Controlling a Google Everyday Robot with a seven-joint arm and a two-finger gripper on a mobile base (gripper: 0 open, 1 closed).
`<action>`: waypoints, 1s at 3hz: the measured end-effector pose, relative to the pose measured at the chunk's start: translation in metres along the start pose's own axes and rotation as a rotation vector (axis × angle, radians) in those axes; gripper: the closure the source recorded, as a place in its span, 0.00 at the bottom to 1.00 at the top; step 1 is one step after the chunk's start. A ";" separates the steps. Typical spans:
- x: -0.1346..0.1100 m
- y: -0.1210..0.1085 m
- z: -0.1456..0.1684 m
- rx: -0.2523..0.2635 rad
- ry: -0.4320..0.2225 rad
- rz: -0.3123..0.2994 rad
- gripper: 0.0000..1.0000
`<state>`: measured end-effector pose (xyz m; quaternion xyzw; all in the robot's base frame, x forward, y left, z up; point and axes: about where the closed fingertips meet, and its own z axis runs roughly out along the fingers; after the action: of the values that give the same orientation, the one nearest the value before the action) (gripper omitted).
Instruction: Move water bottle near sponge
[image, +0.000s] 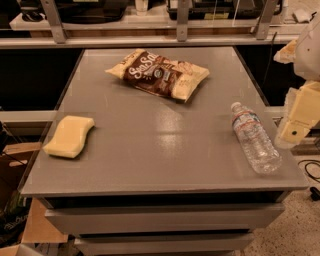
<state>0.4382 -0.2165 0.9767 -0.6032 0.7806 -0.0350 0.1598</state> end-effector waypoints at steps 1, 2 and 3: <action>0.000 0.000 0.000 0.000 0.000 0.000 0.00; -0.001 -0.001 0.000 0.003 0.001 0.017 0.00; -0.001 -0.004 0.011 -0.019 0.017 0.099 0.00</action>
Offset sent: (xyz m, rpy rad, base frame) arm 0.0023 0.0001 -0.0049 0.0071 0.0226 -0.0373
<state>0.4459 -0.2153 0.9672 -0.5652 0.8110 -0.0247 0.1490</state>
